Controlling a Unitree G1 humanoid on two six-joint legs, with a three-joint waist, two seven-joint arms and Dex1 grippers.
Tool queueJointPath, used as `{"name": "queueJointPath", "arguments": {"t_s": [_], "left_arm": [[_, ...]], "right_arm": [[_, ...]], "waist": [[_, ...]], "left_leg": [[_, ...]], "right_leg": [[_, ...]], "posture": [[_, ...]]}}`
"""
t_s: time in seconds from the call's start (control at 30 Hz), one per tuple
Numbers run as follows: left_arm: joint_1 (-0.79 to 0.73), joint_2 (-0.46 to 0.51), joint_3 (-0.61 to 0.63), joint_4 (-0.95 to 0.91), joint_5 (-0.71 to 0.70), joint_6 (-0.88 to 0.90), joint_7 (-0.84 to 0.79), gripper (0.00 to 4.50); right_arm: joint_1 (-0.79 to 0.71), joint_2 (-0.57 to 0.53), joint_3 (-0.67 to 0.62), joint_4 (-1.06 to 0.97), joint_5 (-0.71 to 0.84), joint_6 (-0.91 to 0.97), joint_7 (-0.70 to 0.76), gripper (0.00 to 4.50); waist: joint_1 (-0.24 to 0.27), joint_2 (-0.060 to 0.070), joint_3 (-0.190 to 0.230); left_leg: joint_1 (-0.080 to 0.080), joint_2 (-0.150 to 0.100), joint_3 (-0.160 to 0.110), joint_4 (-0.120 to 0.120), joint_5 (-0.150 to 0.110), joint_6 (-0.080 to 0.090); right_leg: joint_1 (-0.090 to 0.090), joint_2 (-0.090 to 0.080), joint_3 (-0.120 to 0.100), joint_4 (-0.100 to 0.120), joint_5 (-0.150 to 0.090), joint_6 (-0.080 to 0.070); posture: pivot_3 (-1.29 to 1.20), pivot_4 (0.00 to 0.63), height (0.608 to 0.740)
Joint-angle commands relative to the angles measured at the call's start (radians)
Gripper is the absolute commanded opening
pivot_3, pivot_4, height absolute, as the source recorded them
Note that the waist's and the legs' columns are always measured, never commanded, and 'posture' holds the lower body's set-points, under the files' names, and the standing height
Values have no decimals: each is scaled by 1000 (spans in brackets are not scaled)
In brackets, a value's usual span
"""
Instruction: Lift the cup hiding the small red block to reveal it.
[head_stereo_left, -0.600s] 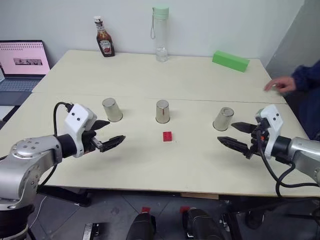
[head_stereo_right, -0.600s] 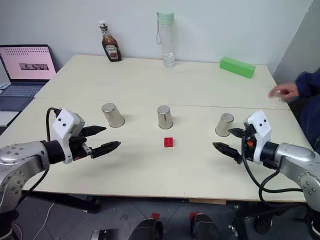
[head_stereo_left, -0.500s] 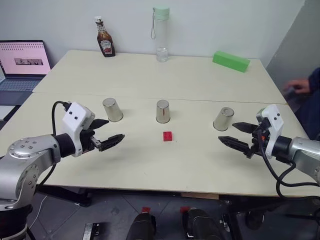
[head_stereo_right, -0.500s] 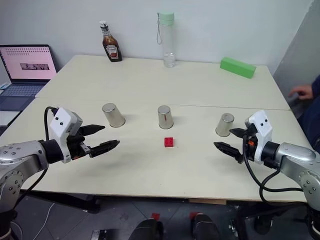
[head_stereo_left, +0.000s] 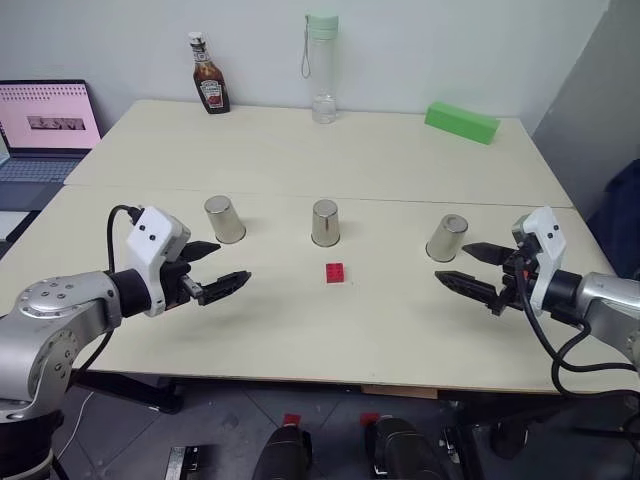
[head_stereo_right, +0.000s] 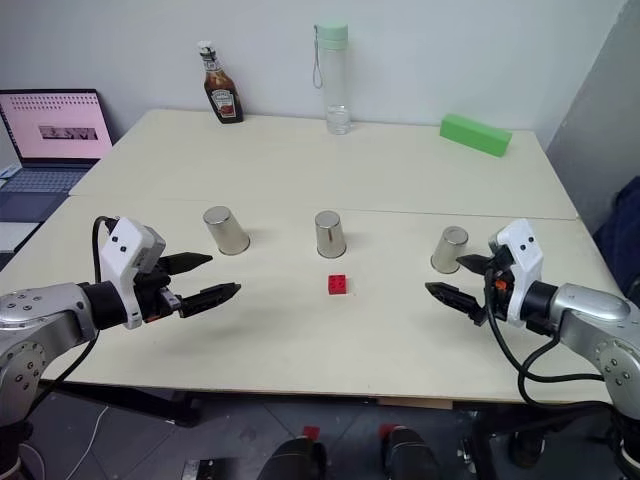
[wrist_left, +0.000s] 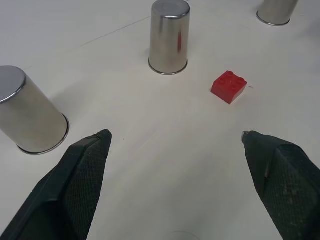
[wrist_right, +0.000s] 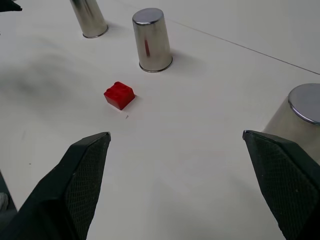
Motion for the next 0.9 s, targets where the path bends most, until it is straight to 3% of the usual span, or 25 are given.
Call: {"name": "queueJointPath", "arguments": {"t_s": [0.03,0.9], "left_arm": [[-13,22,22,-20,-4,-12,-7,4431],[-43,25,-7,-6,-5,-11,-8,4431]], "right_arm": [[-6,6,-15,-39,17,-3,-10,4500],[4,21,-22,-50,22,1,-44,4500]], "waist": [[0,0,0],[0,0,0]], "left_leg": [[0,0,0,0,0,0],[0,0,0,0,0,0]], "right_leg": [[0,0,0,0,0,0],[0,0,0,0,0,0]], "posture": [[0,150,740],[0,150,740]]}}
